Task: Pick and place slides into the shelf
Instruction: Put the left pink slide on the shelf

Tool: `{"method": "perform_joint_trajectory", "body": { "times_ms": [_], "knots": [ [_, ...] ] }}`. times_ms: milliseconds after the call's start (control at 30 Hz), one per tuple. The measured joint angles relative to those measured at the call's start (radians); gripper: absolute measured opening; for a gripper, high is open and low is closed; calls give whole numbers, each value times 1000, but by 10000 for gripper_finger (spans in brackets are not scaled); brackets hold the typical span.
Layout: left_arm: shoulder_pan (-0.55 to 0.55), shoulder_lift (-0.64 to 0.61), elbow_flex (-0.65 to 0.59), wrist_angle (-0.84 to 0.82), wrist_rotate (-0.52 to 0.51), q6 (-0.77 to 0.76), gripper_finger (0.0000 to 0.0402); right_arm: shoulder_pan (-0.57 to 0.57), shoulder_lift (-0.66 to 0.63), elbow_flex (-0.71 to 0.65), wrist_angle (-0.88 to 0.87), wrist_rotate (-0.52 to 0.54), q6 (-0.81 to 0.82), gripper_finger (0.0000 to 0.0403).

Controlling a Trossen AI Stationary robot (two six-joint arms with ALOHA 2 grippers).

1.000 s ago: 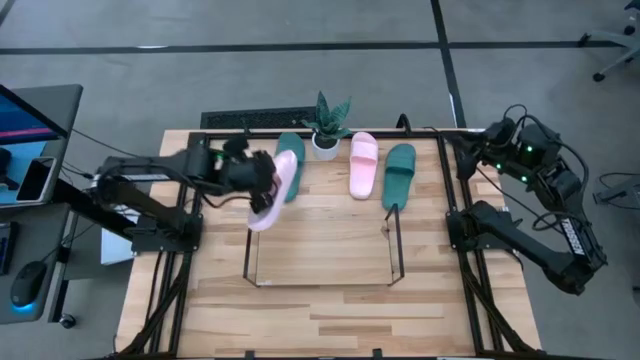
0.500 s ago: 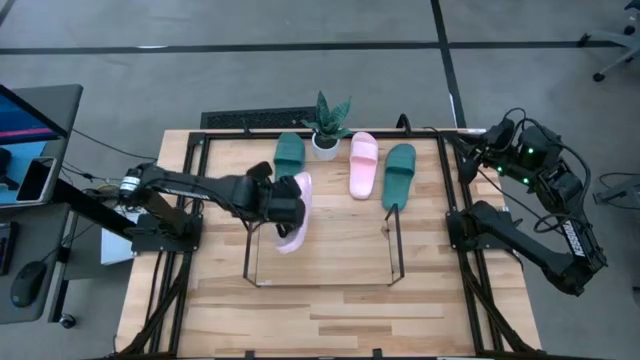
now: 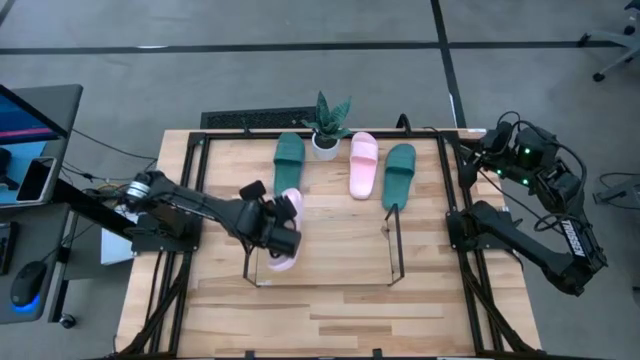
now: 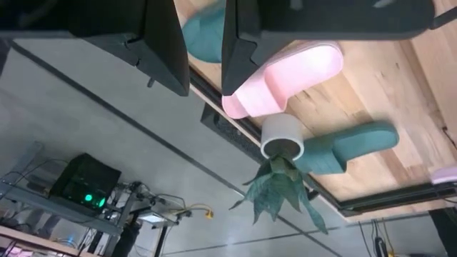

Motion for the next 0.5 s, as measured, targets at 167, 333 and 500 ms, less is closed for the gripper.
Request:
{"method": "perform_joint_trajectory", "body": {
  "times_ms": [167,333,500],
  "knots": [
    [-34,52,0,-36,6,5,0,0,0,0,-7,0,-16,75],
    [-56,53,-35,-42,10,-3,0,0,0,0,-17,0,-16,75],
    [-67,55,-42,-28,3,-10,0,0,0,0,-23,0,-17,75]
  ]
}}
